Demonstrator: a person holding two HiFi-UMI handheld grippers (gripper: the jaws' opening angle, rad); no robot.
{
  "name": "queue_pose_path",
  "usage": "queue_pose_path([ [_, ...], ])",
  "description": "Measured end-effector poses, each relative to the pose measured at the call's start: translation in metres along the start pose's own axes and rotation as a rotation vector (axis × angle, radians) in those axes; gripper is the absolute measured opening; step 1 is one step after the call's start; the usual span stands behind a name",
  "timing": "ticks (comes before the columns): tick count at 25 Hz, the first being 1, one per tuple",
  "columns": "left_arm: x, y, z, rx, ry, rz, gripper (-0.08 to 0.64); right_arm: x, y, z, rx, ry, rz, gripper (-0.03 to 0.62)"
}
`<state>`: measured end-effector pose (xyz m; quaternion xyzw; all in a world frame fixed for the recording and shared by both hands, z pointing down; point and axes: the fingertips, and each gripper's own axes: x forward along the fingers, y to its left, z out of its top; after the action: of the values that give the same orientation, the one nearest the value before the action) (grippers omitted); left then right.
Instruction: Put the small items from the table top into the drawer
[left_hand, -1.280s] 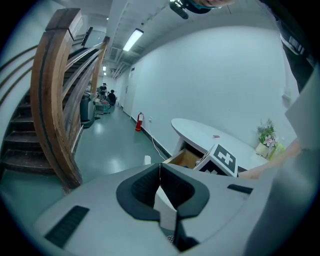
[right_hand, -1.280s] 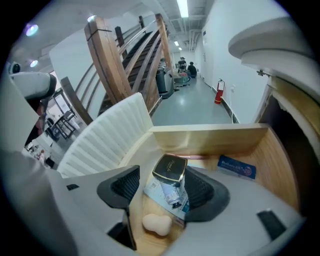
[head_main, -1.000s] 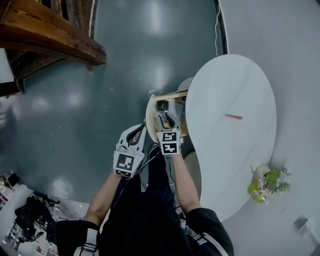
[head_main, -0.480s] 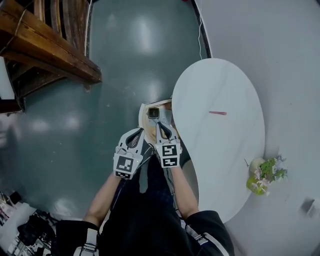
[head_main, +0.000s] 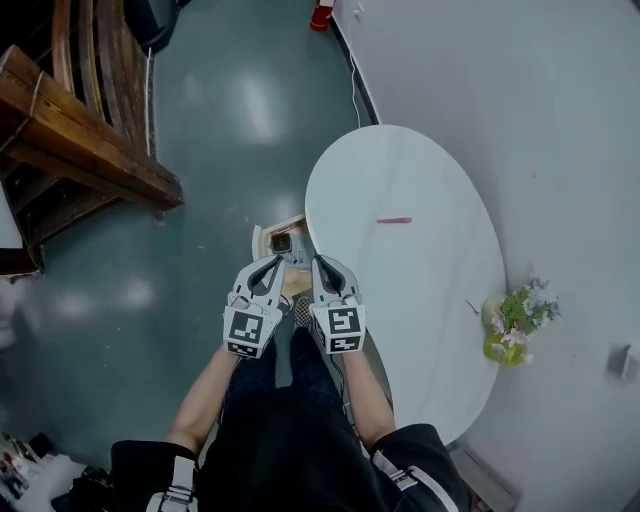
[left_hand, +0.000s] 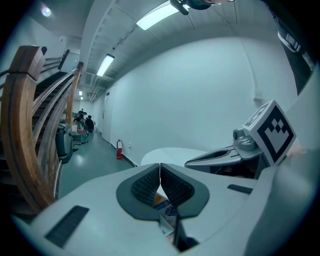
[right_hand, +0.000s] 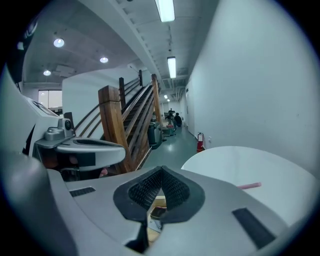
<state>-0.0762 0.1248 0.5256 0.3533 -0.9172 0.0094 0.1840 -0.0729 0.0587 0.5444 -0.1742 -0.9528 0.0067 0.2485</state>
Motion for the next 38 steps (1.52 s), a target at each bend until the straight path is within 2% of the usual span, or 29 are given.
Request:
queue_pose_path([
  [6, 0.008, -0.048, 0.043, 0.076, -0.057, -0.099, 0.020, -0.058, -0.042, 0.024, 0.028, -0.086, -0.126, 0.028],
  [14, 0.013, -0.122, 0.081, 0.161, -0.106, -0.250, 0.020, -0.135, -0.087, 0.027, 0.078, -0.150, -0.298, 0.028],
  [21, 0.017, -0.183, 0.086, 0.216, -0.116, -0.386, 0.020, -0.201, -0.110, 0.002, 0.142, -0.182, -0.455, 0.028],
  [30, 0.020, -0.280, 0.086, 0.292, -0.108, -0.611, 0.020, -0.293, -0.138, -0.036, 0.239, -0.205, -0.685, 0.028],
  [38, 0.027, -0.357, 0.067, 0.331, -0.073, -0.760, 0.020, -0.357, -0.168, -0.081, 0.321, -0.202, -0.830, 0.028],
])
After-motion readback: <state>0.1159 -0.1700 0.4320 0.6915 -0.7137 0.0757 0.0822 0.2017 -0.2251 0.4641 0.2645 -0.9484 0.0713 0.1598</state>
